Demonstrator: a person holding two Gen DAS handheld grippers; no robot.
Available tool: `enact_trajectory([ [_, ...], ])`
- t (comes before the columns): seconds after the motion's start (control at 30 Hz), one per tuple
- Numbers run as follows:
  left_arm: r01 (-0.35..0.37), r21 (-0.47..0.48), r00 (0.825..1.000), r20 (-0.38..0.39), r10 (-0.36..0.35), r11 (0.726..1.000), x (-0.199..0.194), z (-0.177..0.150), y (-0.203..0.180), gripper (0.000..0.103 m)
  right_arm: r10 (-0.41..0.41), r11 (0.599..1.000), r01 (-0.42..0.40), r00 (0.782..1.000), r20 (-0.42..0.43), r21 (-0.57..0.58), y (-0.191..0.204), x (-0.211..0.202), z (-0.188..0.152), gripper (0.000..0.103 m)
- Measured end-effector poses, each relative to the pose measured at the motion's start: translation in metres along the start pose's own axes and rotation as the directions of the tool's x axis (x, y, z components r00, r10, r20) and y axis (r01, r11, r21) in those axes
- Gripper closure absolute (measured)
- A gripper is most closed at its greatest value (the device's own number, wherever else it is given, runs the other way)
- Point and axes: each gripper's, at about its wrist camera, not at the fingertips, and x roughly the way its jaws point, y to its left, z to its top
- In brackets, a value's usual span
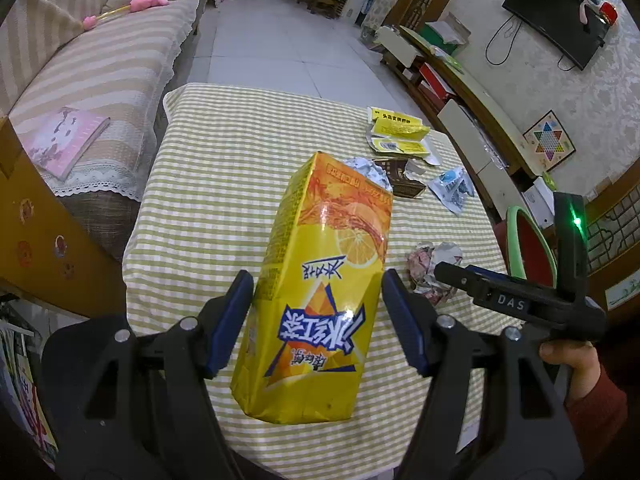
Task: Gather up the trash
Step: 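Grasp the crumpled paper ball with the right tool while the left tool holds the snack bag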
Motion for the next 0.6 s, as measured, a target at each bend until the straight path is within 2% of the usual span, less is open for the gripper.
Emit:
enact_trajectory([
  [0.6, 0.0, 0.005, 1.0, -0.016, 0.0, 1.0, -0.0005, -0.0037, -0.0035, 0.039, 0.006, 1.0, -0.006, 1.0, -0.002, 0.018, -0.0013, 0.0007, -0.0001, 0.032],
])
